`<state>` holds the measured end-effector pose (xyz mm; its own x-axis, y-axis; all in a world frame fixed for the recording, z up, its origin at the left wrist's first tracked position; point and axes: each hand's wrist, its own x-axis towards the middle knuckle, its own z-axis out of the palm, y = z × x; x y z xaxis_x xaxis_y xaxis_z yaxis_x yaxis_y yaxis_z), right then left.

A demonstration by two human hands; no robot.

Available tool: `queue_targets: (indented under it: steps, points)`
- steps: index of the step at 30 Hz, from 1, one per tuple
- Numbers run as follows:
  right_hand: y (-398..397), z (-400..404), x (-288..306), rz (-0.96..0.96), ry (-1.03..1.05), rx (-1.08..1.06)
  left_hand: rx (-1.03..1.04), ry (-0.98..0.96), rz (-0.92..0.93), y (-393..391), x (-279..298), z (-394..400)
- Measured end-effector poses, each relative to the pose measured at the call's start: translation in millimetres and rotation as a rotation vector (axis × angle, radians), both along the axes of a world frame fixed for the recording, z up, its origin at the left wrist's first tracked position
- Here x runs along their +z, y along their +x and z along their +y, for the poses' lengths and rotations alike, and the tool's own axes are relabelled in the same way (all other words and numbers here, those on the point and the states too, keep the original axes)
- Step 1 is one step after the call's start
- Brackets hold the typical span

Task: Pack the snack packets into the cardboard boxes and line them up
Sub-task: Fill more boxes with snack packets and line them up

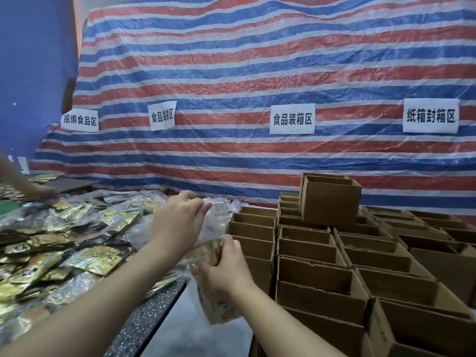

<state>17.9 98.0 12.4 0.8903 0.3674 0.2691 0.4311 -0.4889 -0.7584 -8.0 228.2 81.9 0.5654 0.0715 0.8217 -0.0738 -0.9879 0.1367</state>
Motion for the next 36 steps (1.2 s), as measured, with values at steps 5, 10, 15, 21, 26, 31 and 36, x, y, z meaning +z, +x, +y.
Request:
queue_targets:
  steps: [5, 10, 15, 21, 26, 31, 36]
  points:
    - [-1, -13, 14, 0.081, 0.227, 0.07, -0.165, -0.246, 0.051, 4, 8, -5]
    - [-3, -65, 52, 0.053, 0.364, 0.092, -0.42, -0.531, 0.122, 8, 22, -42]
    - [-6, -119, 71, 0.118, 0.493, 0.167, -0.698, -0.816, 0.228, 7, 28, -93]
    - [-11, -152, 49, -0.071, 0.328, -0.083, -0.626, -1.282, 0.361, 12, 25, -128]
    - [-20, -166, 25, 0.219, 0.292, 0.212, -0.704, -1.63, 0.514, 24, 21, -151]
    - [-23, -181, 15, 0.141, 0.478, 0.233, -0.8, -1.83, 0.72, 23, 25, -173]
    - [-23, -205, 27, 0.117, 0.625, 0.232, -0.691, -1.235, 0.698, 12, 5, -172]
